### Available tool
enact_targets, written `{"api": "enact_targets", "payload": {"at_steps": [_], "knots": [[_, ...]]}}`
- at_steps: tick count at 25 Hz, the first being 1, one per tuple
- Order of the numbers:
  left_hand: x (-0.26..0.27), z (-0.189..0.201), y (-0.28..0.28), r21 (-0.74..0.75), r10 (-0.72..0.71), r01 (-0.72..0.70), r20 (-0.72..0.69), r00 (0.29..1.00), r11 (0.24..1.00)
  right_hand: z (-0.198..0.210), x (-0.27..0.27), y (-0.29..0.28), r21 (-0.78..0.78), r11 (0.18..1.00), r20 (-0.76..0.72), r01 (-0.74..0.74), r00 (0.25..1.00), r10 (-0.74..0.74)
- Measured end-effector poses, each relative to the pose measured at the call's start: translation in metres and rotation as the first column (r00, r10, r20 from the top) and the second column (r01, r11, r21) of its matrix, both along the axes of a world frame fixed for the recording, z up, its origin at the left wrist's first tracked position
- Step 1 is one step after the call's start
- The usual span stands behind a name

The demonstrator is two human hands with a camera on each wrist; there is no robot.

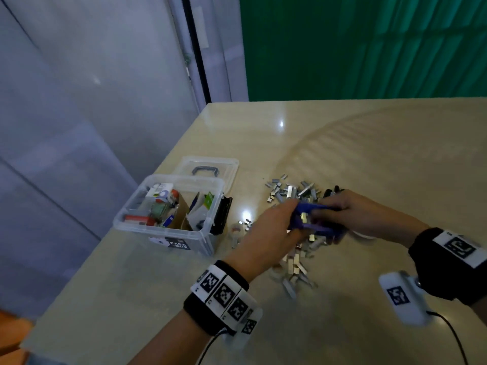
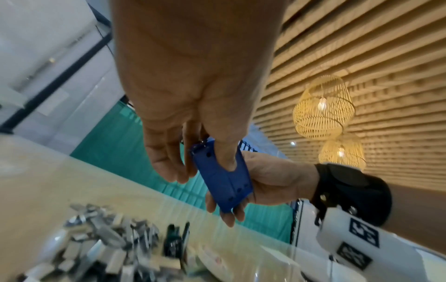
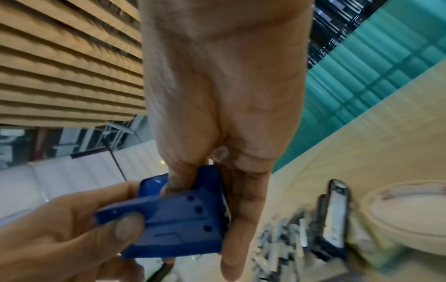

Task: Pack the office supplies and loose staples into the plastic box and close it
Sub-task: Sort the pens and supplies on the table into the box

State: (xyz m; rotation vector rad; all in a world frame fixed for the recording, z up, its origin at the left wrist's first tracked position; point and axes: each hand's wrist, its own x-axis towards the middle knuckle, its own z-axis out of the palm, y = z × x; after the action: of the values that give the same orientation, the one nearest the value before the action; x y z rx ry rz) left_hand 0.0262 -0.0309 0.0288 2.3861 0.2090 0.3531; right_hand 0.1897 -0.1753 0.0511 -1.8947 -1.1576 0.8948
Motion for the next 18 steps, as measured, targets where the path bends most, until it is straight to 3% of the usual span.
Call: {"api": "enact_targets", "payload": {"at_steps": [6,12,15,18], "knots": [[-0.039,0.041,0.073,-0.106,0.190,-0.183,0.069,0.979,0.977,0.044,-0.040,0.062,0.166,0.986,-0.177,0.002,0.984,0.027],[-0.073,0.054,0.157,-0.055,0.215,-0.216,-0.022,0.976,0.975,0.051,-0.066,0.145,0.225,0.974,0.048,-0.039,0.998,0.029],[-0.092,0.050,0.196,0.091,0.235,-0.221,-0.195,0.952,0.971,0.049,-0.068,0.171,0.172,0.981,0.217,-0.089,0.975,0.051],[-0.106,0.040,0.229,0.192,0.303,-0.258,-0.260,0.917,0.947,0.044,-0.067,0.194,0.114,0.992,0.377,-0.057,0.926,0.010]]}}
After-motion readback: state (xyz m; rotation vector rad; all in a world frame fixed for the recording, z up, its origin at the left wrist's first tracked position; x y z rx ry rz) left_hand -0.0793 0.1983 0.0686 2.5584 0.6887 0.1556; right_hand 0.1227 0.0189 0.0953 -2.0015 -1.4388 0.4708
